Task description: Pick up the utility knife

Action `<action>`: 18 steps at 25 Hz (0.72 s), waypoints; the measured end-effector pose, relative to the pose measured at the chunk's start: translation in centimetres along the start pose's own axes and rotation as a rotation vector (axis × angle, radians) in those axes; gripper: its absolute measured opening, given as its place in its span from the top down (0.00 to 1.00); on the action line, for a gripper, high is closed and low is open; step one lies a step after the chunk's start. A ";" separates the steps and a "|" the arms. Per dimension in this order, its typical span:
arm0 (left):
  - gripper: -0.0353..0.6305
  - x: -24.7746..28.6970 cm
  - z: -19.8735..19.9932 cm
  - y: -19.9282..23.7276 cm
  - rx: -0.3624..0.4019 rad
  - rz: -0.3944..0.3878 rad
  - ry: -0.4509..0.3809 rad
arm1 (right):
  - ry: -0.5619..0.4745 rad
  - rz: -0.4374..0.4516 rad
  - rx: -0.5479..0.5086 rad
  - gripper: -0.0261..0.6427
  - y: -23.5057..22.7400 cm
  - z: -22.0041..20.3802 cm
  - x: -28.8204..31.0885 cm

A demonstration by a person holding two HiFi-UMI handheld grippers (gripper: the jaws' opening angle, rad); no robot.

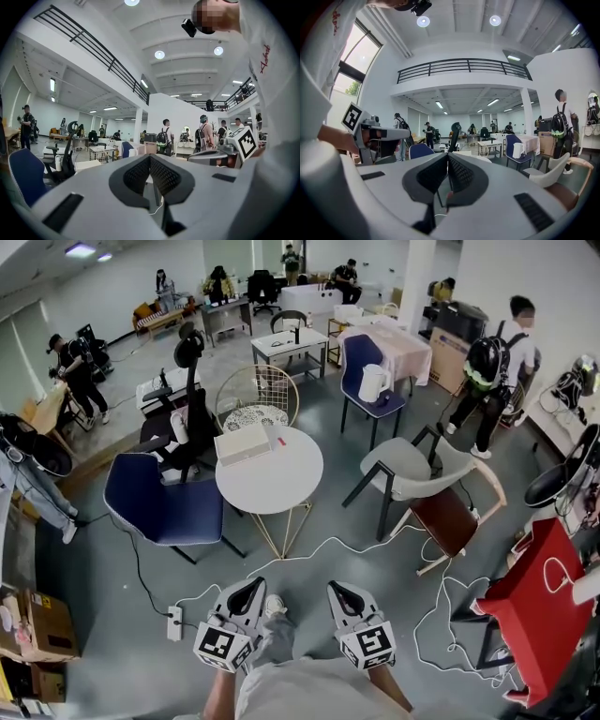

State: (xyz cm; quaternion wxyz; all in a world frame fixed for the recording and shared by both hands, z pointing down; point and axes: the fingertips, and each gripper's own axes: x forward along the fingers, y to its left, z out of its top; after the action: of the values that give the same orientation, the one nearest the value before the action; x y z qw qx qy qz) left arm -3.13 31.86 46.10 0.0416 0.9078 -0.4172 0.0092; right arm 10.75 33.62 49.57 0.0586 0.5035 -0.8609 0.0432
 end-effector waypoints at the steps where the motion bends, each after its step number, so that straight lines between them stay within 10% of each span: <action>1: 0.93 0.5 0.0 0.4 0.002 -0.004 0.000 | 0.002 -0.001 0.001 0.94 -0.3 0.0 0.6; 18: 0.93 11.4 2.6 15.1 -0.031 -0.027 -0.006 | 0.016 -0.002 -0.038 0.94 -5.0 5.2 18.3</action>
State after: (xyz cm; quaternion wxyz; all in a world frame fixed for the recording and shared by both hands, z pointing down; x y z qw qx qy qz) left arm -7.18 13.23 45.13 0.0544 0.9126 -0.4052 -0.0007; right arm 5.87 14.70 47.16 0.0751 0.5029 -0.8605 0.0309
